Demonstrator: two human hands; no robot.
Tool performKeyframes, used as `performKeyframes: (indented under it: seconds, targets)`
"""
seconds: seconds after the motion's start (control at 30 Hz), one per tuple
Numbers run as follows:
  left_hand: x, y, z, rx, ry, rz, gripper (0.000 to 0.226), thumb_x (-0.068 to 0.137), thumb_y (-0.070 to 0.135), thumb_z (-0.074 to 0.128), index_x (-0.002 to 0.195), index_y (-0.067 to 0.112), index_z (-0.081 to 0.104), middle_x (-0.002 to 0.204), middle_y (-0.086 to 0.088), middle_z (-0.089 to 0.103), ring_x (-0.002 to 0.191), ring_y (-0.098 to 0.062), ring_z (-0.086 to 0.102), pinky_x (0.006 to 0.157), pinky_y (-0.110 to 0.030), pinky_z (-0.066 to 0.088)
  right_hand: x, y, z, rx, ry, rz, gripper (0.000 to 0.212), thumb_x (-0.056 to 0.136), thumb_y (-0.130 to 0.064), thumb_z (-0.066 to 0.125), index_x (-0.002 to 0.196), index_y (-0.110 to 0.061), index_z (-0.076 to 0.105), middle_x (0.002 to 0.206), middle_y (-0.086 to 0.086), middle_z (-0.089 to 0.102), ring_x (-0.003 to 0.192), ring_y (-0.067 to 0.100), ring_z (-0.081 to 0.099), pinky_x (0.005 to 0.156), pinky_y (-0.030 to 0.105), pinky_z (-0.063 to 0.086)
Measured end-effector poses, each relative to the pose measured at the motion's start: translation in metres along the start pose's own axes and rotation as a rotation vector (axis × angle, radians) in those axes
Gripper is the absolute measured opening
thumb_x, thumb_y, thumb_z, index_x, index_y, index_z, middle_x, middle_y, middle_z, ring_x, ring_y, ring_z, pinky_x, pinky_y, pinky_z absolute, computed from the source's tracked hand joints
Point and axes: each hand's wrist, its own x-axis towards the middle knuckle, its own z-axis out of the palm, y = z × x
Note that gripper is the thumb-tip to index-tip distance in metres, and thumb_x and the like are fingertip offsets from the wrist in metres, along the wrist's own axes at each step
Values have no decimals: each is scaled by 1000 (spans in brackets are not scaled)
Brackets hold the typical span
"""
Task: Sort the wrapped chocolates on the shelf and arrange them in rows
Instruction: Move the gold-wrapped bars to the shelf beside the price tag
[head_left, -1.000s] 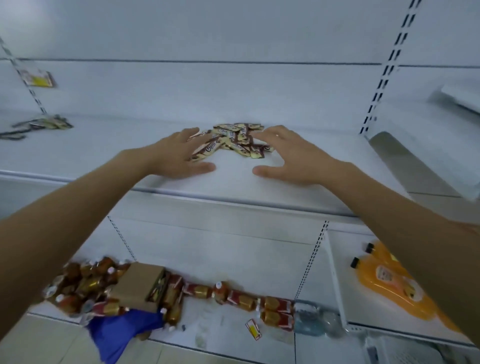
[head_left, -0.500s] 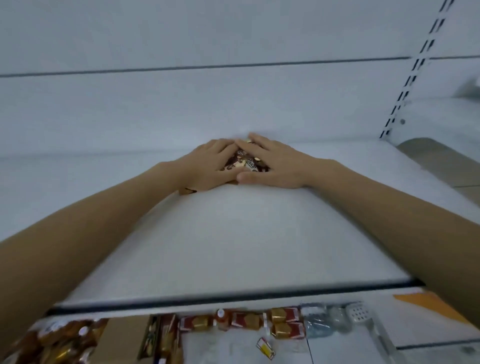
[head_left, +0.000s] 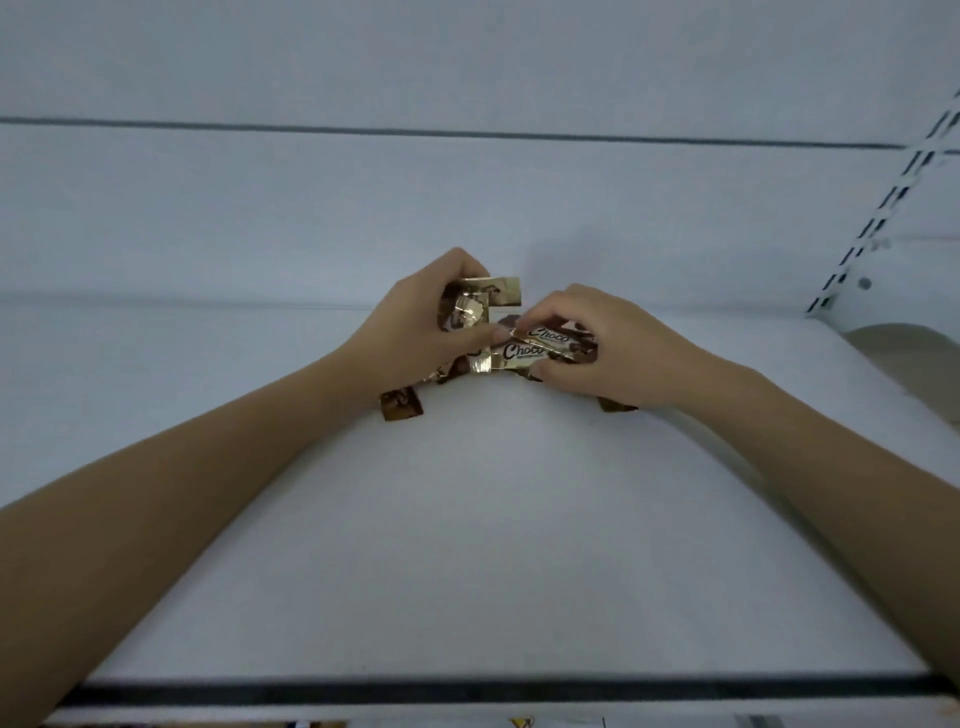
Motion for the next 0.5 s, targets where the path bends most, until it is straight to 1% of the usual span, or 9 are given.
performKeyframes:
  seconds: [0.07, 0.13, 0.17, 0.23, 0.3, 0.33, 0.37, 0.43, 0.5]
  targets:
    - [-1, 7, -5, -87, 54, -23, 23, 79, 21, 70, 88, 19, 49, 71, 10, 57, 56, 3, 57, 53, -11, 44, -4, 1, -2, 120, 0, 45, 28, 81, -23, 65, 106, -32, 56, 105, -5, 59, 95, 6, 55, 83, 15, 42]
    - [-2, 14, -7, -168, 108, -24, 17, 83, 17, 65, 90, 14, 50, 69, 8, 57, 53, 3, 57, 52, -9, 43, -6, -1, -8, 292, -1, 95, 30, 82, -28, 66, 110, -31, 55, 110, -9, 60, 103, 1, 56, 93, 22, 45]
    - [-3, 17, -8, -195, 134, -27, 14, 85, 17, 63, 90, 13, 51, 69, 10, 56, 53, 4, 55, 52, -8, 41, -6, -2, -10, 338, -1, 127, 39, 79, -37, 66, 115, -32, 53, 114, -11, 58, 107, -1, 54, 97, 25, 44]
    - [-5, 21, -8, -260, 162, -69, 8, 89, 19, 58, 87, 17, 51, 61, 14, 56, 51, 5, 54, 50, -8, 41, -8, -3, -12, 282, -45, 218, 72, 66, -58, 62, 131, -35, 39, 128, -14, 48, 121, -1, 43, 104, 27, 37]
    - [-5, 25, -9, -352, 153, -135, 6, 92, 21, 54, 87, 20, 50, 55, 17, 59, 51, 3, 56, 48, -12, 43, -7, -4, -10, 126, -152, 294, 96, 58, -67, 59, 142, -33, 25, 139, -10, 36, 130, 6, 32, 106, 28, 30]
    - [-5, 27, -9, -413, 139, -169, 6, 92, 23, 52, 88, 20, 49, 59, 14, 62, 53, 1, 58, 47, -15, 45, -7, -4, -9, 57, -184, 304, 99, 58, -69, 59, 143, -30, 24, 141, -7, 35, 130, 9, 32, 104, 27, 29]
    - [-6, 28, -9, -481, 123, -196, 5, 93, 23, 51, 90, 19, 49, 68, 8, 65, 57, -3, 60, 46, -17, 46, -6, -3, -7, 10, -185, 298, 95, 61, -67, 60, 141, -28, 28, 140, -5, 37, 127, 10, 35, 99, 25, 30]
    - [-7, 29, -10, -620, 95, -232, 3, 94, 18, 49, 92, 16, 48, 87, -11, 67, 65, -7, 65, 49, -19, 48, -4, -2, -7, -17, -114, 258, 70, 72, -56, 64, 132, -25, 44, 126, -4, 48, 112, 8, 44, 86, 20, 33]
    - [-7, 29, -13, -708, 106, -259, 5, 93, 9, 50, 94, 14, 49, 88, -11, 66, 72, -10, 68, 58, -19, 52, -5, -3, -9, -20, -56, 212, 50, 78, -43, 66, 122, -22, 53, 111, -6, 56, 95, 7, 51, 74, 16, 36]
